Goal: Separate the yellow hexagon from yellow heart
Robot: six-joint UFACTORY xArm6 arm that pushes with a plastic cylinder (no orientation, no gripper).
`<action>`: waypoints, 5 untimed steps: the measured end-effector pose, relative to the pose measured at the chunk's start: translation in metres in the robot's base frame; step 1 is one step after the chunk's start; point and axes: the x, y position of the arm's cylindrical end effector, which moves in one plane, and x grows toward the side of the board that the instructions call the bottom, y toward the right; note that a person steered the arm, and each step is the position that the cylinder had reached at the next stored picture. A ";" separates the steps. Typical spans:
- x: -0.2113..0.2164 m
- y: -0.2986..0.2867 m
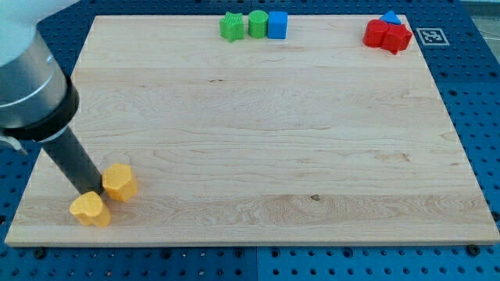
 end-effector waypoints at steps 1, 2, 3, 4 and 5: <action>0.004 0.029; 0.005 0.053; -0.003 0.062; -0.005 0.075; -0.005 0.093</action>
